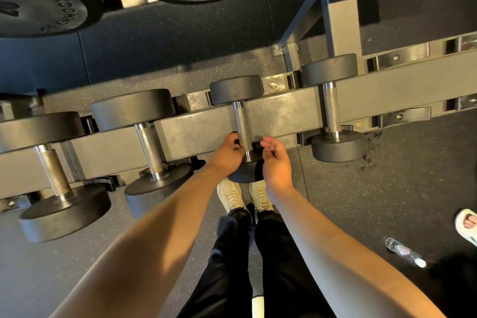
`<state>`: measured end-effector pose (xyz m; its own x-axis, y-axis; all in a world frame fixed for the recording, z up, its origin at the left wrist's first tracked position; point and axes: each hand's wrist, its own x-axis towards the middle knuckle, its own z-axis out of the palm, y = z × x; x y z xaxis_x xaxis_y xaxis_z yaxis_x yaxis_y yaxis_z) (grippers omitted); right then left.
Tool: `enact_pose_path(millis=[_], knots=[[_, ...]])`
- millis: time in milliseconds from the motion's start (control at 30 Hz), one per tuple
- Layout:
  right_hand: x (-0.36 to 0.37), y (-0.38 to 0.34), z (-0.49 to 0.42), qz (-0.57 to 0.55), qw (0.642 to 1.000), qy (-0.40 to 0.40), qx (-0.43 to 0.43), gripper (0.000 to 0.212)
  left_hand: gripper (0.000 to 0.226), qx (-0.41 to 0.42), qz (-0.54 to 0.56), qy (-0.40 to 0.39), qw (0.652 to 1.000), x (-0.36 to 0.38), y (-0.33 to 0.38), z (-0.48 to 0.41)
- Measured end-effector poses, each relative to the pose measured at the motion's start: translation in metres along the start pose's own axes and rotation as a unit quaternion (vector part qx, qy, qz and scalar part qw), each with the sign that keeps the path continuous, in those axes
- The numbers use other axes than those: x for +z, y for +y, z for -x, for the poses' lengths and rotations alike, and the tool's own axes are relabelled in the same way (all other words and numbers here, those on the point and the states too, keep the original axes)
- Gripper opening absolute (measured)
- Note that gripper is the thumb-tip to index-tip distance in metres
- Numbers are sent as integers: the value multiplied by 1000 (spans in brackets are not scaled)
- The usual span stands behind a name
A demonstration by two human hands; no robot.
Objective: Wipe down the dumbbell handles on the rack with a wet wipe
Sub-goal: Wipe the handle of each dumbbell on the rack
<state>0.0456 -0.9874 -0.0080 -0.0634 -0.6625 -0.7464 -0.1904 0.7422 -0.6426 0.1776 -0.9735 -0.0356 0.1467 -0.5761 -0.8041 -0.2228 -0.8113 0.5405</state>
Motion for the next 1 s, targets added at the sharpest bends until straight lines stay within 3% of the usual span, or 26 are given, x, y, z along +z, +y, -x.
enact_pose_path(millis=[133,233,467,700,867,1000], knots=[[0,-5,0,24,1000,-9,-2,37,58,-2,85,54,995,4,-7,14],[4,-8,0,26,1000,-5,-10,40,56,11,151,120,981,2,-11,30],[-3,-6,0,2,1000,-7,6,44,22,99,96,127,982,13,3,47],[-13,2,0,-32,999,-25,15,57,34,176,-87,85,977,31,17,43],[-20,1,11,-21,999,-35,9,53,33,172,-84,119,974,13,-2,49],[-16,5,17,59,997,-45,-17,43,33,192,-70,173,964,15,-15,61]])
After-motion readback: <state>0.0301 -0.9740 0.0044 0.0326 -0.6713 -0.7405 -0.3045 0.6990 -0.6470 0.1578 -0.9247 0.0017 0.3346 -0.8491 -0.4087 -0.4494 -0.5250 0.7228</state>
